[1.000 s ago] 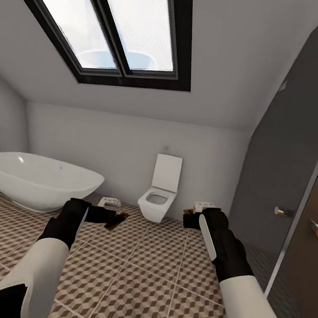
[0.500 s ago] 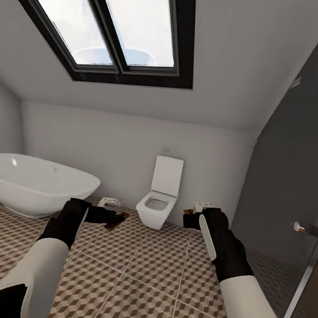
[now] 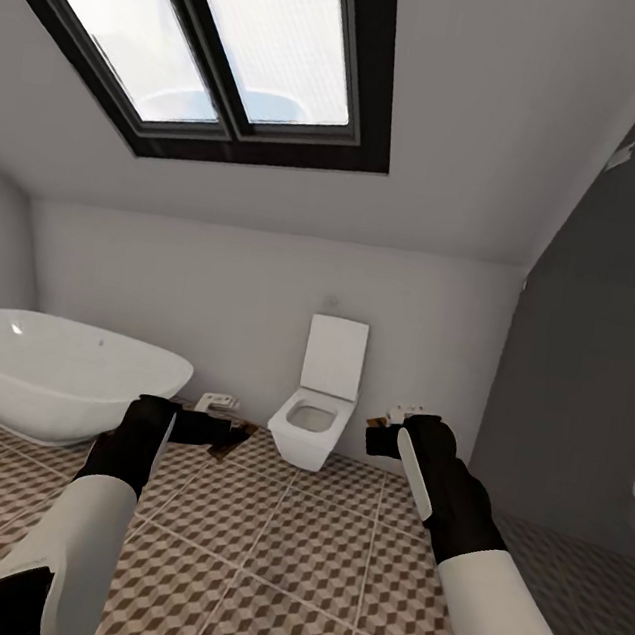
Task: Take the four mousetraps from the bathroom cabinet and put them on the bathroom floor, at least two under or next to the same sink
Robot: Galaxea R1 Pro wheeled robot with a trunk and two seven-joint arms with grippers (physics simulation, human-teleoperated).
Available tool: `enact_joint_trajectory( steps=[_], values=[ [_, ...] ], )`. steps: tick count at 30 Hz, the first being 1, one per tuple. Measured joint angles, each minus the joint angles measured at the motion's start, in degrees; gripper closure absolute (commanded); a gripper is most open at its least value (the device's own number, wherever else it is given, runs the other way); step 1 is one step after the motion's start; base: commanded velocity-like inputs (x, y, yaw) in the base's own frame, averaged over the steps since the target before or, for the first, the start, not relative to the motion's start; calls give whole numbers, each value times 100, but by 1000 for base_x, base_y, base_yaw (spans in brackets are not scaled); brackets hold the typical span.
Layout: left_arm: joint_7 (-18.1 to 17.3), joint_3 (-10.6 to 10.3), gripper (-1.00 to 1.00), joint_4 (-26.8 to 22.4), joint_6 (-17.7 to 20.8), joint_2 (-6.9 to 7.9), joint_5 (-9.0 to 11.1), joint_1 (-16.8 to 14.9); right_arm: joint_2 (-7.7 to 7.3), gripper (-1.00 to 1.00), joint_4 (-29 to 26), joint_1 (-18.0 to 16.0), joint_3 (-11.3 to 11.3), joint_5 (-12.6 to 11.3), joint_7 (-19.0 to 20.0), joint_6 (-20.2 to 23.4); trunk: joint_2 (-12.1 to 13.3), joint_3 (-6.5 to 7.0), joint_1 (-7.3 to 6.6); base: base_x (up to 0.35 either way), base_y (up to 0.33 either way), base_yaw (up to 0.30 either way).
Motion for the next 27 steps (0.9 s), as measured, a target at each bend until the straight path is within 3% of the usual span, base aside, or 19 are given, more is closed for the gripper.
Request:
enact_joint_trajectory(
  steps=[6, 27],
  values=[
    [1, -1, 100, -4, 5, -1, 0, -1, -1, 100, 0, 1, 0, -2, 0, -1, 0, 0, 1, 29, 133, 0],
    [1, -15, 100, 52, 6, 1, -8, -1, -3, 100, 115, 1, 1, -5, 13, -2, 0, 0, 0, 75, 318, 0]
  ],
)
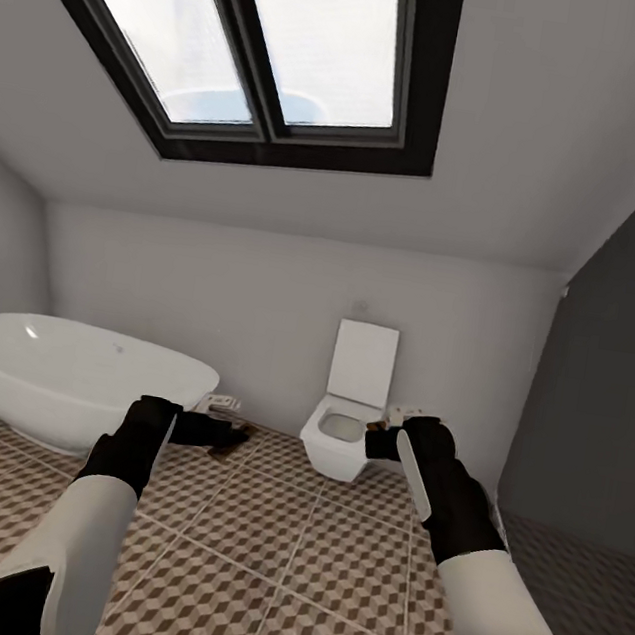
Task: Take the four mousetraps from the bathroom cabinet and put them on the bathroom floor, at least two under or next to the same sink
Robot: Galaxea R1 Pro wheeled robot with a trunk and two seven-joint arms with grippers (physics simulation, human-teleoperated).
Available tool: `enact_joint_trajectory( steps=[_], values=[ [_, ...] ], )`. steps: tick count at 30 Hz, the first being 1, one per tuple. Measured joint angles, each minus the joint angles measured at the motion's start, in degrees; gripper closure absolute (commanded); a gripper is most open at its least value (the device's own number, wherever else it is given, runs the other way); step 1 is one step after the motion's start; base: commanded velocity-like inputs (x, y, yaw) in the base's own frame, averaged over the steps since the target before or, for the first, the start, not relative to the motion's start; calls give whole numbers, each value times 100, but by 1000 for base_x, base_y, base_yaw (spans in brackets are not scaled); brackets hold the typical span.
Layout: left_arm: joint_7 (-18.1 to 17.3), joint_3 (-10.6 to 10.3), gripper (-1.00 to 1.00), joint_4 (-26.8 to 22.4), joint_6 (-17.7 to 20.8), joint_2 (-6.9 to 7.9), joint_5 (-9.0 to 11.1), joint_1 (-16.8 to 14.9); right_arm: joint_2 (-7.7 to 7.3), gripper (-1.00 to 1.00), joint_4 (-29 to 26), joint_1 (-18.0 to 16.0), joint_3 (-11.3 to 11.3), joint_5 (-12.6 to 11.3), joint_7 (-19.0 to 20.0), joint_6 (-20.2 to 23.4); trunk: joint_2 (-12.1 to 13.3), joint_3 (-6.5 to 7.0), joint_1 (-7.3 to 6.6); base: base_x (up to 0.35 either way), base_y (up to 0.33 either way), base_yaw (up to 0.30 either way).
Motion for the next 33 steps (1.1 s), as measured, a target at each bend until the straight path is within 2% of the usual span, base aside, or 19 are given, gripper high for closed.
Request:
enact_joint_trajectory(
  steps=[11, 33],
  values=[
    [0, -11, 100, 3, -4, 94, 4, -1, 2, 100, 266, 0, -1, 35, -17, 1, 0, 5, 0, 133, 323, -63],
    [0, -35, 100, -7, -13, 88, -19, -1, -2, 100, 278, 1, -8, 58, -22, 3, 0, 55, -1, 148, 312, -257]
  ],
)
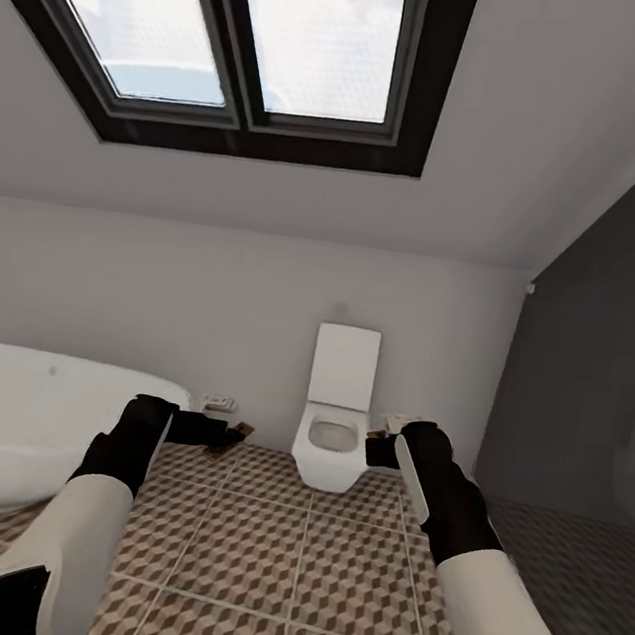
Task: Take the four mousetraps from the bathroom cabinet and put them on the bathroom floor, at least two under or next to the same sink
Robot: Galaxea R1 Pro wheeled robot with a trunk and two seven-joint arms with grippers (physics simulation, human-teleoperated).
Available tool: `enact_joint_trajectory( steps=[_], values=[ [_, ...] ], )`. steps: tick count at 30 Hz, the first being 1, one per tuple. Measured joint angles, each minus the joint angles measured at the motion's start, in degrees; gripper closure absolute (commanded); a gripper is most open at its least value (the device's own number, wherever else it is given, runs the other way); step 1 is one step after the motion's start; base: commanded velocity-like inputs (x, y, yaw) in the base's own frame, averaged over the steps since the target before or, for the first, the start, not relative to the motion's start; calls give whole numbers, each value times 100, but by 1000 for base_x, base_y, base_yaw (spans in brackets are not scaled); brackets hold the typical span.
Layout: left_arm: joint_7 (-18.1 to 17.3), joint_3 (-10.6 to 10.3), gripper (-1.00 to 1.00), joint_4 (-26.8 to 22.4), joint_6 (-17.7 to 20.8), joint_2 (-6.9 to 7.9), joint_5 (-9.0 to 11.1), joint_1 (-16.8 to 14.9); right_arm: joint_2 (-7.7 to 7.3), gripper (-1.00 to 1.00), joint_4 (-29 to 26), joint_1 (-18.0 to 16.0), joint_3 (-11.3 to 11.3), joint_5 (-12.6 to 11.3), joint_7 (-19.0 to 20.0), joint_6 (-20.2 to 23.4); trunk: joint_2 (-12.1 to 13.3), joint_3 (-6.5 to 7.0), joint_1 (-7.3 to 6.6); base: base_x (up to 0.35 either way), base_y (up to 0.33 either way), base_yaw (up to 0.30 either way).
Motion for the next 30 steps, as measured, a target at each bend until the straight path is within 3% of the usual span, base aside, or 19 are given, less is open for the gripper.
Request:
enact_joint_trajectory(
  steps=[9, 15, 19, 20, 21, 23, 24, 26, 28, 30],
  values=[
    [0, -20, 100, -6, -10, 1, -1, 0, -11, 100, 0, 0, -3, 6, 1, 0, 0, 20, 0, 164, 167, -257],
    [10, -26, 100, 8, -92, 8, -22, 0, -50, 100, 141, -1, 0, 1, -4, -14, 0, 25, 1, 59, 42, -77],
    [662, 4, 100, 272, -854, 10, -46, 0, -13, 100, 1166, -1, 0, 293, -81, -1107, 1, 26, 2, 6, 5, -8],
    [1045, 10, 100, 490, -1100, 13, -33, -1, -2, 100, 1569, 0, -9, 379, -131, -1490, 2, 25, 2, 2, 1, -2],
    [1728, 6, 100, 984, -1529, 18, -19, -2, 12, 100, 2189, -4, -23, 475, -216, -2055, 2, 24, 3, 1, 1, -1],
    [2836, 8, 100, 2012, -2596, 112, -7, -6, 28, 100, 3143, -8, -68, 518, -313, -3088, 1, 24, 3, 0, 0, 0],
    [3008, 11, 100, 2205, -2896, 188, 13, -4, 34, 100, 3349, -10, -84, 519, -334, -3397, 1, 25, 2, 0, 0, 0],
    [3106, 15, 100, 2336, -3119, 289, 56, -4, 38, 100, 3514, -11, -99, 520, -369, -3671, 0, 26, 2, 0, 0, 0],
    [3187, 37, 100, 2476, -3376, 514, 331, -4, 38, 100, 3831, -11, -122, 513, -447, -4174, 0, 26, 2, 0, 0, 0],
    [3204, 49, 100, 2512, -3467, 599, 541, -3, 36, 100, 3980, -12, -128, 511, -471, -4400, 0, 26, 2, 0, 0, 0]
  ],
)
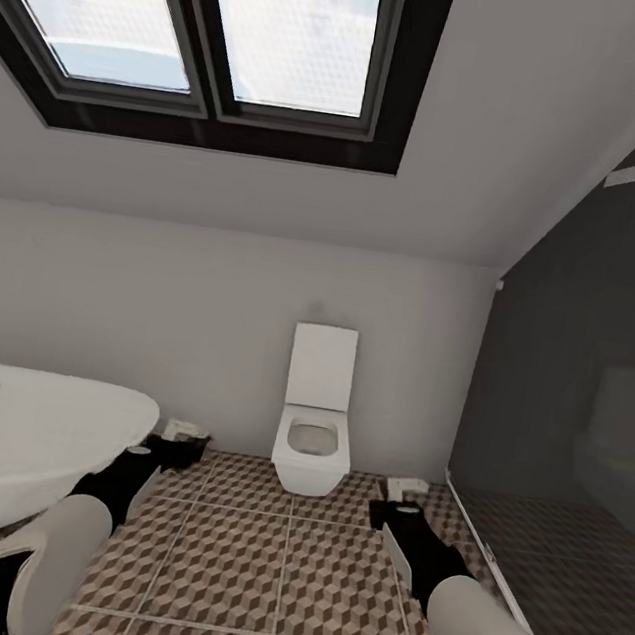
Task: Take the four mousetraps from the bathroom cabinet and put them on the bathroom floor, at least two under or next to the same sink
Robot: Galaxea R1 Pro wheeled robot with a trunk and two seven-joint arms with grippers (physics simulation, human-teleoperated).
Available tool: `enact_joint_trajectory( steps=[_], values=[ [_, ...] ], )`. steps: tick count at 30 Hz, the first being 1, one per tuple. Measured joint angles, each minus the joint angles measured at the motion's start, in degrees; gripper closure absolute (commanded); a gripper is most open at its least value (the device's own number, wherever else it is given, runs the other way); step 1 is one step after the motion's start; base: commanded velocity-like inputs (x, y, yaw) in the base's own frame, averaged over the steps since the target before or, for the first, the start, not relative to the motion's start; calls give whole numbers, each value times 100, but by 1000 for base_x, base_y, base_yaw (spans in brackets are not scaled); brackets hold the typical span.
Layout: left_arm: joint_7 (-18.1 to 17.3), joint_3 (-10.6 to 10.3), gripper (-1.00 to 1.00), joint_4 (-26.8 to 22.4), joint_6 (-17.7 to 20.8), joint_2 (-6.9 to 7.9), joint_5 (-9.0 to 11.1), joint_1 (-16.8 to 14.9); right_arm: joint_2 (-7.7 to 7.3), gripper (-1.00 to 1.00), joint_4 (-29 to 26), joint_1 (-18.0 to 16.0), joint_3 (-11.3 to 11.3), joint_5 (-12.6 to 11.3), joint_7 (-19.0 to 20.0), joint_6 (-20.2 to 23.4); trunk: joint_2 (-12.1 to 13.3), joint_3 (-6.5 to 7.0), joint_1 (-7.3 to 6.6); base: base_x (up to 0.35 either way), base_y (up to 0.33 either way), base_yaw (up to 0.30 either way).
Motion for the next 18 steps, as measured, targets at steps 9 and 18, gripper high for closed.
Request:
enact_joint_trajectory(
  steps=[9, 18],
  values=[
    [112, -61, 100, 128, -541, 154, 951, 2, -11, 100, 416, 5, -86, -6, -40, -794, 0, 0, 0, 0, 0, 0],
    [129, -93, 100, 146, -523, 105, 981, 2, -12, 100, 425, 7, -89, 24, -42, -778, 0, 0, 0, 17, 0, 0]
  ],
)
